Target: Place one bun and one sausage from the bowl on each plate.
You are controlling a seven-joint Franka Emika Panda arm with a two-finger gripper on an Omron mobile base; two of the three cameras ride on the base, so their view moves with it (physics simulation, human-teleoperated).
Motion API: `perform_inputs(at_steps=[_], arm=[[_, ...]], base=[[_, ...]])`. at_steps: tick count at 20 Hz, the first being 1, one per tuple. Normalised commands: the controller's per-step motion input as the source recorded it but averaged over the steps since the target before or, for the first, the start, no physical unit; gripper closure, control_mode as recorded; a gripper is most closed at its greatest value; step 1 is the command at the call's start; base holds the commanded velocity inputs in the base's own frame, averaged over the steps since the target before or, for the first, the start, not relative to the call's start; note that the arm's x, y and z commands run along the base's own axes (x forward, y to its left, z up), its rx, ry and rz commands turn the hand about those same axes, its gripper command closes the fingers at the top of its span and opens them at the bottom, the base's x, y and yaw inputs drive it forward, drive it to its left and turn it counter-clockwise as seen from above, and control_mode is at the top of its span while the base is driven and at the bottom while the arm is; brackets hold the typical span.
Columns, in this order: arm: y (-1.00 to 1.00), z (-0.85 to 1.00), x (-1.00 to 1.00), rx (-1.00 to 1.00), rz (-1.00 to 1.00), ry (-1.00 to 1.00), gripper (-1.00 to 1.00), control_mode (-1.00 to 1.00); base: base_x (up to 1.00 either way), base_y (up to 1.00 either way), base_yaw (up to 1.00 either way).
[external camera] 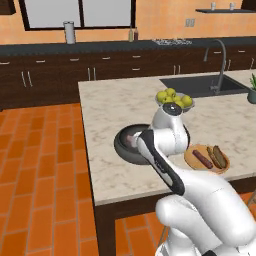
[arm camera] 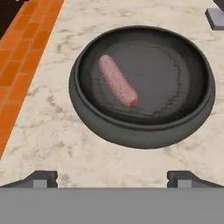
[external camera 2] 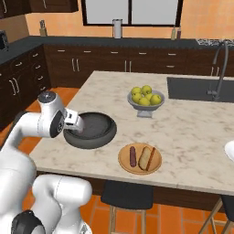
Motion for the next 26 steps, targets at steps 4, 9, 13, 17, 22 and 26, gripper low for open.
perform_inputs(at_steps=[4,9,13,17,22,26], arm=[[0.1,-0.02,0.96,-0.01,0.0,0.1,-1.0,-1.0],[-0.01,-0.37,1.0,-0.03,0.0,0.2,-1.0,-1.0],[0.01,-0.58,0.64,-0.07,0.02,0.02,-1.0,-1.0],[0.06,-0.57,0.22,-0.07,0.1,-0.06,-1.0,-1.0],[0.05,-0.45,0.0,0.01,0.02,-0.02,-1.0,-1.0],[0.0,-0.32,0.08,0.01,0.01,-0.11,-1.0,-1.0]], base=[[0.0,0.0,0.0],[0.0,0.0,0.0],[0.0,0.0,0.0],[0.0,0.0,0.0],[0.0,0.0,0.0],[0.0,0.0,0.0]])
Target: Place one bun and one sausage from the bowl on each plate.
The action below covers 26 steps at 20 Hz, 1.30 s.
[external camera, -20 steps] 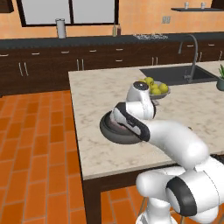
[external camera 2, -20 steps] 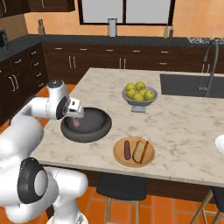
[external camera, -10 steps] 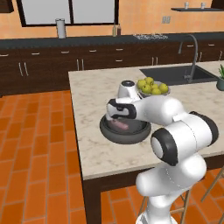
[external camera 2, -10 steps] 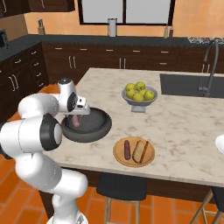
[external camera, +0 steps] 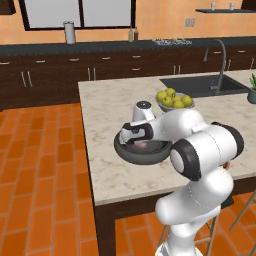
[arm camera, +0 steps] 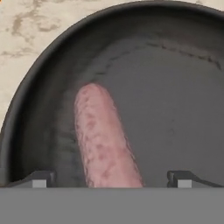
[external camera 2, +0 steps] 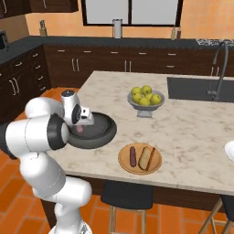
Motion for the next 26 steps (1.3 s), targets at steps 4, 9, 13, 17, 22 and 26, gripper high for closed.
perform_inputs(at_steps=[4,9,13,17,22,26], arm=[[0.0,-0.25,0.03,0.0,0.03,-0.1,-1.0,-1.0],[0.0,-0.16,0.0,0.0,0.04,-0.12,1.0,-1.0],[0.0,-0.01,0.0,0.0,0.02,-0.01,1.0,-1.0],[0.0,0.12,0.0,0.0,0.01,0.0,1.0,-1.0],[0.0,0.89,-0.24,0.0,0.07,0.01,1.0,-1.0],[0.0,0.79,-0.88,0.0,0.04,0.0,1.0,-1.0]], base=[[0.0,0.0,0.0],[0.0,0.0,0.0],[0.0,0.0,0.0],[0.0,0.0,0.0],[0.0,0.0,0.0],[0.0,0.0,0.0]])
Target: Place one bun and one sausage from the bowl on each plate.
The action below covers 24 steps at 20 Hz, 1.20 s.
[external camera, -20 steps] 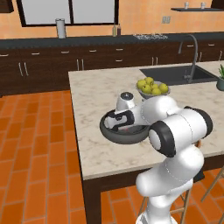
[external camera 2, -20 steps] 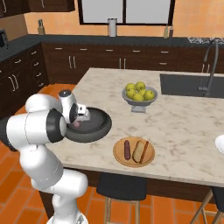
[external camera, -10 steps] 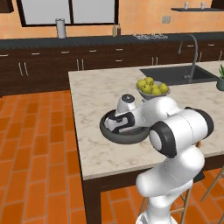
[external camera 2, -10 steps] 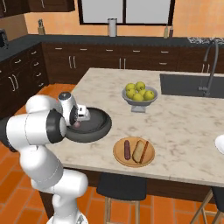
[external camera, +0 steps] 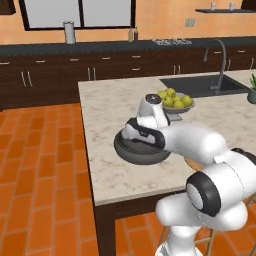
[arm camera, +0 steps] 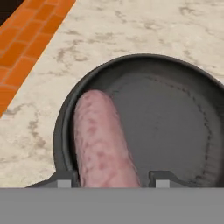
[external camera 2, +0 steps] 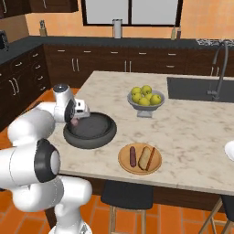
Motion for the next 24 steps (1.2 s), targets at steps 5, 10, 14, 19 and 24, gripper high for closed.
perform_inputs(at_steps=[5,10,14,19,24], arm=[[-0.02,0.66,-1.0,0.0,0.0,0.0,1.0,-1.0],[-0.59,0.34,-0.77,0.0,0.08,0.03,1.0,-1.0],[-0.79,0.03,-0.67,-0.01,0.08,0.0,1.0,-1.0],[-0.71,-0.09,-0.71,-0.02,0.05,0.0,1.0,-1.0],[-0.49,-0.27,-0.6,-0.02,0.08,-0.03,1.0,-1.0]], base=[[0.0,0.0,0.0],[0.0,0.0,0.0],[0.0,0.0,0.0],[0.0,0.0,0.0],[0.0,0.0,0.0]])
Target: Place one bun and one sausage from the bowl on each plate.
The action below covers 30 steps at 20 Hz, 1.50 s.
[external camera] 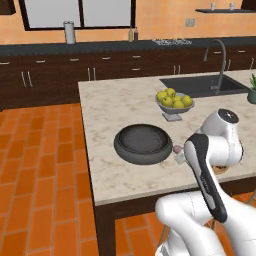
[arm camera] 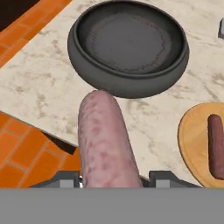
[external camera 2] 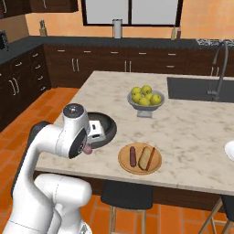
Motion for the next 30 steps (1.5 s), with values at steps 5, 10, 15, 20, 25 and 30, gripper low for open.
perform_inputs(at_steps=[5,10,15,20,25,30], arm=[[-0.12,-0.09,-0.63,-0.08,0.09,-0.02,1.0,-1.0],[0.13,-0.05,0.0,-0.19,0.07,0.09,1.0,-1.0],[0.01,-0.01,0.0,0.0,0.01,0.0,1.0,-1.0],[0.0,0.0,-0.09,0.0,0.0,0.0,1.0,1.0],[0.0,0.0,0.0,0.0,0.0,0.0,1.0,1.0],[0.0,0.0,0.0,0.0,0.0,0.0,1.0,1.0]], base=[[0.0,0.0,0.0],[0.0,0.0,0.0],[0.0,0.0,0.0],[-0.19,-0.09,-0.02],[-0.32,-0.59,-0.07],[0.11,-1.0,0.0]])
